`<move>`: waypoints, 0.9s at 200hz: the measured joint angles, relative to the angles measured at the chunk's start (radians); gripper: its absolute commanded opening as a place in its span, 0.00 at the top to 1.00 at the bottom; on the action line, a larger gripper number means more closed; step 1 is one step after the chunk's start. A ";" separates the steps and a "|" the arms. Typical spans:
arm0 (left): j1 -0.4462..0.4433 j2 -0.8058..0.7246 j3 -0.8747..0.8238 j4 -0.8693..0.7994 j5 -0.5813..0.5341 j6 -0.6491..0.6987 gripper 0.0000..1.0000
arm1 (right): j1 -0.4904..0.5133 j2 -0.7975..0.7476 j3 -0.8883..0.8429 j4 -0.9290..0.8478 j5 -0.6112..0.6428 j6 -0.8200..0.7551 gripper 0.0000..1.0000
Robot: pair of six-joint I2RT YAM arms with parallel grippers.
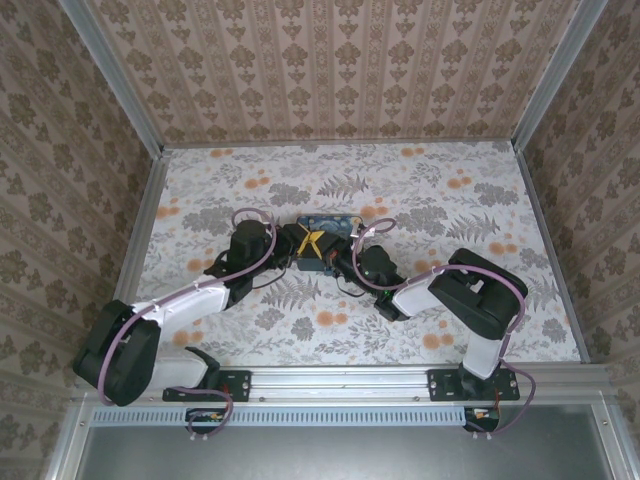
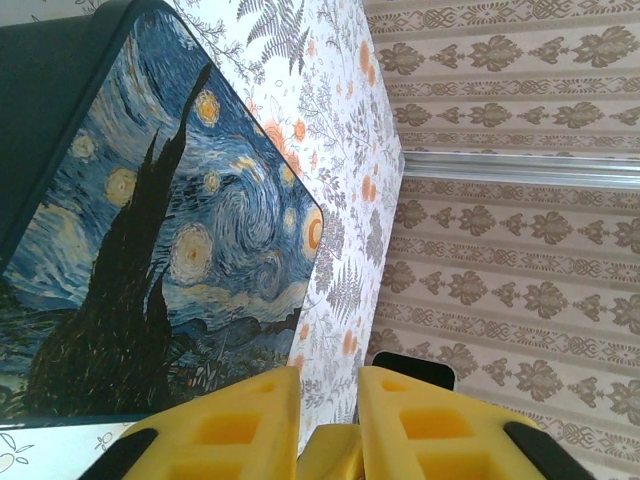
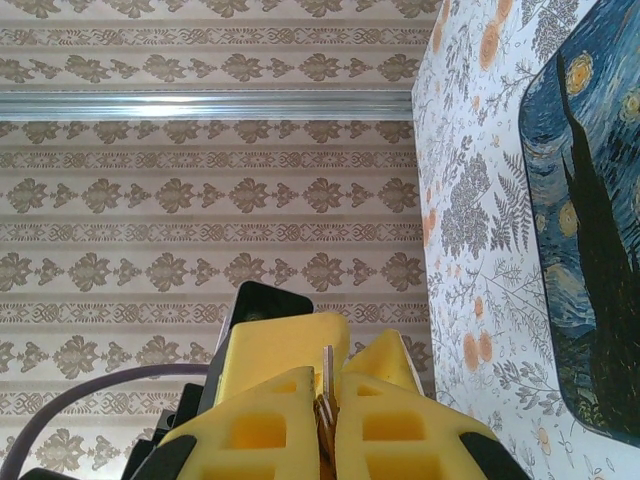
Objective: Unlock the padlock with the key
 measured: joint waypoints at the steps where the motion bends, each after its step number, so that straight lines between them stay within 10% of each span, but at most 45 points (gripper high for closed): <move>1: 0.000 0.000 0.000 0.000 0.000 0.000 0.79 | 0.000 0.000 0.000 0.000 0.000 0.000 1.00; 124: -0.001 0.000 -0.007 0.000 -0.013 0.001 0.91 | 0.000 0.003 0.000 0.009 0.001 0.003 1.00; 180: -0.002 0.000 -0.007 0.005 -0.021 0.003 0.74 | 0.005 0.014 0.002 0.009 0.001 0.004 1.00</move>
